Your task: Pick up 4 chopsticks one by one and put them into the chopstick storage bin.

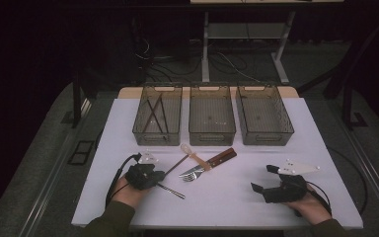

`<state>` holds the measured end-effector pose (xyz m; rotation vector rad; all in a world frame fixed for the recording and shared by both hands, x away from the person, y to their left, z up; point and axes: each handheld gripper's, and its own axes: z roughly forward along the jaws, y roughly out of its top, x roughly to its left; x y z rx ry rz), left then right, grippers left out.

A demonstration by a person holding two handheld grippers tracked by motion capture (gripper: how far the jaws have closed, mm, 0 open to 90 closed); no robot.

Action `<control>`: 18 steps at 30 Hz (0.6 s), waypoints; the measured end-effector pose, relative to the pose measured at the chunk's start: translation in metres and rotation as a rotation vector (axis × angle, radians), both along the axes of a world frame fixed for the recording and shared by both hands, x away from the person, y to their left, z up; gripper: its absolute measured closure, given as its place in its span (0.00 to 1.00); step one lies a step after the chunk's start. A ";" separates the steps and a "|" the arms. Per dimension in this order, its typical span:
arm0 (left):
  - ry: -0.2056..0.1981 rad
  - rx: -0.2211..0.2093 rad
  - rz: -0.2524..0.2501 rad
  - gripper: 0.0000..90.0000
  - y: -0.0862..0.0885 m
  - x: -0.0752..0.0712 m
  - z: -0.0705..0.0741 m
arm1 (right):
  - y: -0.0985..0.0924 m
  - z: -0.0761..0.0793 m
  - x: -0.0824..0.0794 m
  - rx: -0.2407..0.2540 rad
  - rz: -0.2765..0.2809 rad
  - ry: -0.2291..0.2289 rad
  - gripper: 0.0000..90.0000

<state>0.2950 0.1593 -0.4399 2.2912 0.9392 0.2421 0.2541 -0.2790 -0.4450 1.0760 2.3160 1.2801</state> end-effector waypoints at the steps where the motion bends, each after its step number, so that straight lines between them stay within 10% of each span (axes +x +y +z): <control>1: 0.000 0.002 0.000 0.94 0.000 0.000 0.000 | 0.000 0.000 0.000 0.000 0.000 0.000 0.12; 18: 0.007 -0.010 -0.017 0.95 0.001 0.000 0.005 | 0.000 0.000 0.000 -0.001 0.003 -0.003 0.12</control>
